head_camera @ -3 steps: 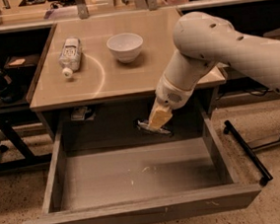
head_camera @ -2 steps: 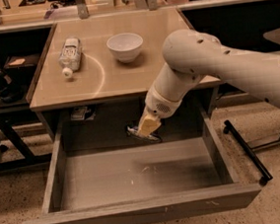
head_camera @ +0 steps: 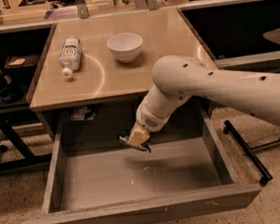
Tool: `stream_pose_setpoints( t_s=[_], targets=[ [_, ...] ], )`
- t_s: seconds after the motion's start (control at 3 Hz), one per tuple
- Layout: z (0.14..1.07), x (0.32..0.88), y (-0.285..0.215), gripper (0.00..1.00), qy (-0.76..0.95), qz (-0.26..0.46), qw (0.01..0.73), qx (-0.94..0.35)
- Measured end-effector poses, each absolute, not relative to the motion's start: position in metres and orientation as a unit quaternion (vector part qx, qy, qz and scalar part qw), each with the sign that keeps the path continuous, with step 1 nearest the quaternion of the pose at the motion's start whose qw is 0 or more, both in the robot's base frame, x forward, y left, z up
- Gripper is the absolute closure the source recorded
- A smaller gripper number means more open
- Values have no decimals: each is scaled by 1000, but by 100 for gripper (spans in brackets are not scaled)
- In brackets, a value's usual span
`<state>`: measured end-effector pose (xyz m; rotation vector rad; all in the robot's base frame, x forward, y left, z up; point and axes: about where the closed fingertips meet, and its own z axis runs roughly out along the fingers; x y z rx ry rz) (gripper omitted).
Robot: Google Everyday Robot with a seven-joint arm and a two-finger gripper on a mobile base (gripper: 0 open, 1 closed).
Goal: Place rxbar blueberry into top drawer
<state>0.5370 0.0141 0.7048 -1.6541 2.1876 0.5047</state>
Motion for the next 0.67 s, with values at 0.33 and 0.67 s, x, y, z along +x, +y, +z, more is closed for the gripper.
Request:
stream_pose_setpoints(
  t_s=[0.33, 0.67],
  targets=[
    [683, 540, 24, 100, 777, 179, 173, -578],
    [669, 544, 31, 100, 779, 179, 170, -576]
  ],
)
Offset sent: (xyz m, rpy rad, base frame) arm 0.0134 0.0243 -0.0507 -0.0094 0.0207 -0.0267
